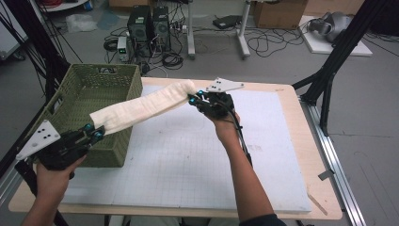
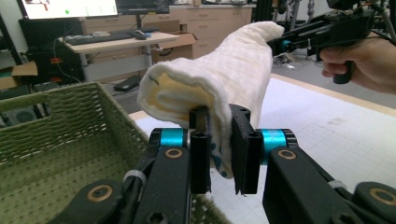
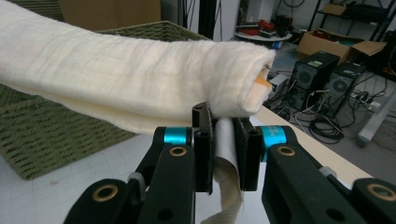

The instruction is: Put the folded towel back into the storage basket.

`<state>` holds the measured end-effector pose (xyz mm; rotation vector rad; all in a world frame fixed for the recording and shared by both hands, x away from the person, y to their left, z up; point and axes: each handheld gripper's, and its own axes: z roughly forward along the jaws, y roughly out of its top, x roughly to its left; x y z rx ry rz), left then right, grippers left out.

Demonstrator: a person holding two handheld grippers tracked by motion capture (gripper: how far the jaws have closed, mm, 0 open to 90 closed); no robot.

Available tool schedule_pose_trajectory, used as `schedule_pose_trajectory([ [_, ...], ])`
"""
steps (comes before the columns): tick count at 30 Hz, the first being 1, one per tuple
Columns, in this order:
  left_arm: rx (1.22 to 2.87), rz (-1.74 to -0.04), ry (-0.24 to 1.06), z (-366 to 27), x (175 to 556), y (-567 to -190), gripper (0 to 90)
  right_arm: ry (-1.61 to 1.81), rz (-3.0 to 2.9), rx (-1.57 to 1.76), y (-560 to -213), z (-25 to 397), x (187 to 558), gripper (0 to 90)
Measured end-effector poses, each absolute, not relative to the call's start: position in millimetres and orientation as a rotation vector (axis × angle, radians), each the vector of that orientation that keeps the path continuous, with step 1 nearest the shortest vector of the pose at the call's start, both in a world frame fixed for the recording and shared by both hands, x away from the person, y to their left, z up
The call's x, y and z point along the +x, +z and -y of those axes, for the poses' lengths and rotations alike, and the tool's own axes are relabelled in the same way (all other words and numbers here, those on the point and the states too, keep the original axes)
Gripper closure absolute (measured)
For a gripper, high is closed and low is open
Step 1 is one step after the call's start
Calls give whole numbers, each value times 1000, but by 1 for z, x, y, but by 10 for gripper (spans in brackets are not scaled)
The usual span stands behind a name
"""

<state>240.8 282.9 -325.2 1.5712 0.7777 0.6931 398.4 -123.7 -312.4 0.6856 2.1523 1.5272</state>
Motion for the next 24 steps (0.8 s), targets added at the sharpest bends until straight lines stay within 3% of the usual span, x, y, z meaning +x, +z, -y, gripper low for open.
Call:
schedule_pose_trajectory([
  [24,1547,-844,784,-334,226,-326,790,1528,-2213,600,-297,14,451,809],
])
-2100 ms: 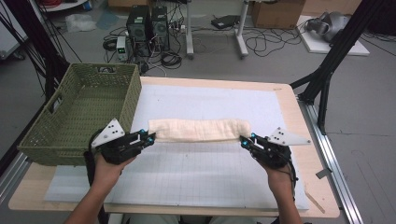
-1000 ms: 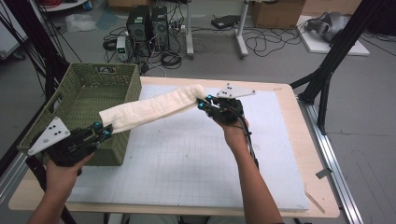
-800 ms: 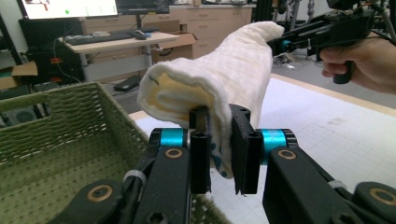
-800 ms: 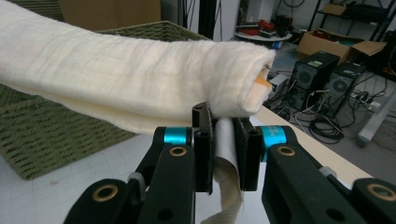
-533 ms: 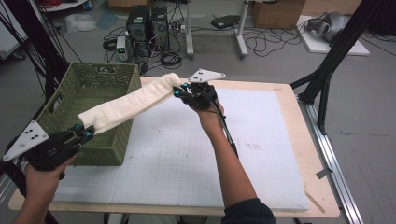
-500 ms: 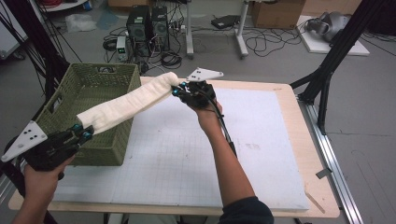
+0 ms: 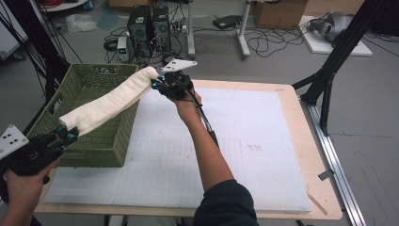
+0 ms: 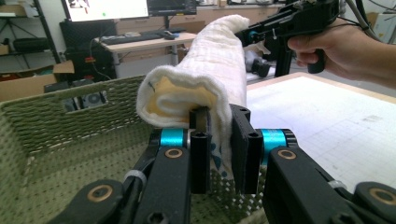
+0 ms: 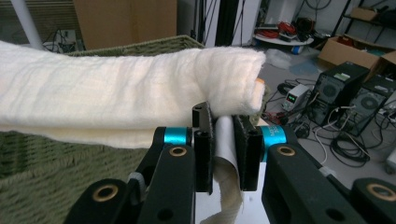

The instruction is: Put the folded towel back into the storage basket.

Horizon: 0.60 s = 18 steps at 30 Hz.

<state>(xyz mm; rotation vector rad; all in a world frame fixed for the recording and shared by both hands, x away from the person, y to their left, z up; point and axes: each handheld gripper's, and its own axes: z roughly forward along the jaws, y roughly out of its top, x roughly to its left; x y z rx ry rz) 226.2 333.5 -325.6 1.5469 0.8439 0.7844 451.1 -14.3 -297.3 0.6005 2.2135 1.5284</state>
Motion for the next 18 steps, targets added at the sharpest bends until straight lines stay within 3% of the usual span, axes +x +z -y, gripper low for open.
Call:
schedule_pose_trajectory([
  [18,1533,-893,842,-358,221,-331,790,1525,-2255,573,-295,-51,476,809],
])
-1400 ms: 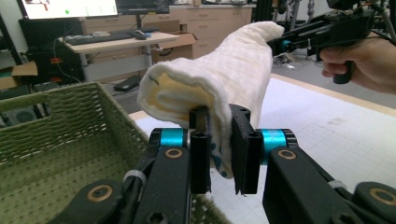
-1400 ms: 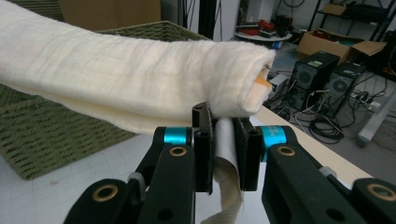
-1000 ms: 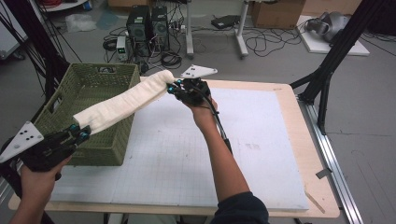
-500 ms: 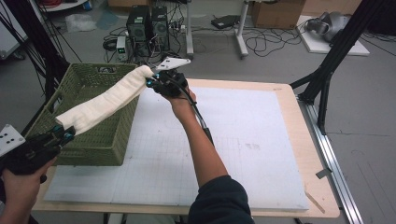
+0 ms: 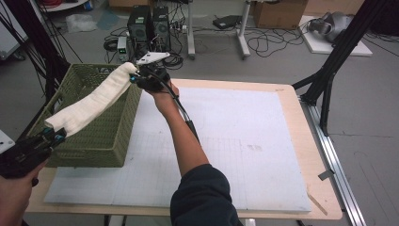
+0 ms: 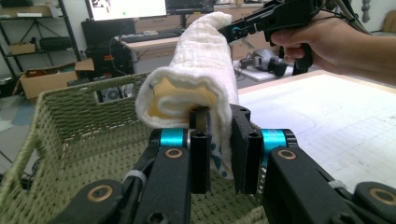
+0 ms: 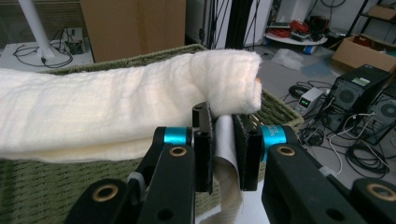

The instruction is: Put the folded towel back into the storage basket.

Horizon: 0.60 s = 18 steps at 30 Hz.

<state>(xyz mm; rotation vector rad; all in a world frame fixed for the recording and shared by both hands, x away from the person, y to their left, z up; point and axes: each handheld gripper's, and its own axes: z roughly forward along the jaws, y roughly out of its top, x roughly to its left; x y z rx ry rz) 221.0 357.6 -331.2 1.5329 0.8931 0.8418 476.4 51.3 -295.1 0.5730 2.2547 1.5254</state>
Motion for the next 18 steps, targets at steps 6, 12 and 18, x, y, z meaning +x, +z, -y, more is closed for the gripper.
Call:
schedule_pose_trajectory([
  [6,1528,-920,861,-366,220,-335,790,1509,-2278,558,-296,-74,484,808],
  [12,1512,-939,889,-371,216,-338,790,1511,-2289,543,-297,-95,489,808],
  [18,1513,-956,907,-376,215,-340,790,1498,-2293,534,-300,-111,492,808],
])
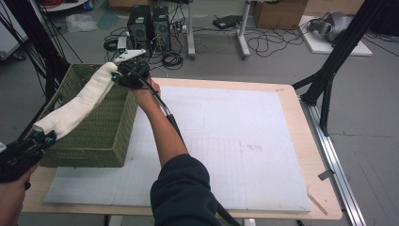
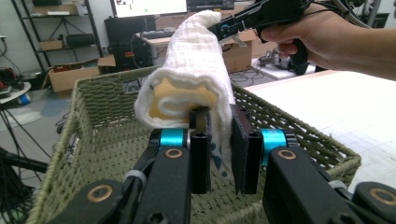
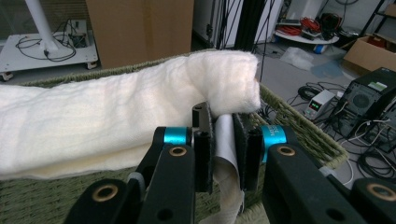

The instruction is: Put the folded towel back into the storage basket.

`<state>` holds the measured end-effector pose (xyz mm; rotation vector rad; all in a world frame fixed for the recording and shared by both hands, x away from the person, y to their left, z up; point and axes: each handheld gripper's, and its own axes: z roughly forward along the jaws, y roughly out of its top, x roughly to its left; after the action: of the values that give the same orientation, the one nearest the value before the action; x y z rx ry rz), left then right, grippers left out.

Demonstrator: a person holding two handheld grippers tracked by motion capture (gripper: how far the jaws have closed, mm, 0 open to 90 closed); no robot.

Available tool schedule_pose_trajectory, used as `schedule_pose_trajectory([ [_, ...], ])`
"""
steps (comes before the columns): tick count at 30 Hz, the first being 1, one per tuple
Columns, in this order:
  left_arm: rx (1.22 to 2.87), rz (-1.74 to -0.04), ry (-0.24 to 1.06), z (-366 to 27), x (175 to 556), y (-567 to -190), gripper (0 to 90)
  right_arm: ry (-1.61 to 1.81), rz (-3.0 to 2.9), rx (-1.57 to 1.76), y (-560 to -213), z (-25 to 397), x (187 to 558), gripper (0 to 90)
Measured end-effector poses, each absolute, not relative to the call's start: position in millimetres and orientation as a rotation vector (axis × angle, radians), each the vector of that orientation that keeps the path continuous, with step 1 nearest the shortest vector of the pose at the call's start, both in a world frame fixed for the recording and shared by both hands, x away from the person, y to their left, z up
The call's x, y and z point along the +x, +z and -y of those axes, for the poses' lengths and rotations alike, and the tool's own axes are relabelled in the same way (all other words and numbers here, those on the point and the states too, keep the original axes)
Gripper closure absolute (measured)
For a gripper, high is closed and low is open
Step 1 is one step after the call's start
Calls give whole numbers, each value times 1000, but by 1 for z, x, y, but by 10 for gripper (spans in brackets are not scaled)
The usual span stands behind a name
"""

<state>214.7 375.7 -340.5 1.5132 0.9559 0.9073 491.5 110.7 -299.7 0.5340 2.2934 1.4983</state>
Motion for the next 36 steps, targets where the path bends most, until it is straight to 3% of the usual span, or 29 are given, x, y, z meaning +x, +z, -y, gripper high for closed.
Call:
schedule_pose_trajectory([
  [16,1552,-1036,933,-382,228,-344,769,1474,-2288,561,-309,-132,493,795],
  [18,1558,-1087,927,-384,232,-344,677,1413,-2303,536,-313,-137,494,697],
  [19,1548,-1107,931,-386,233,-345,559,1380,-2310,536,-315,-139,494,618],
  [21,1533,-1109,953,-388,231,-344,379,1362,-2323,552,-317,-138,495,575],
  [22,1531,-1100,969,-389,229,-342,350,1358,-2319,549,-316,-137,495,550],
  [28,1510,-1073,943,-387,228,-335,307,1419,-2298,523,-303,-122,489,518],
  [36,1513,-1052,838,-369,235,-336,226,1492,-2342,516,-289,-81,480,394],
])
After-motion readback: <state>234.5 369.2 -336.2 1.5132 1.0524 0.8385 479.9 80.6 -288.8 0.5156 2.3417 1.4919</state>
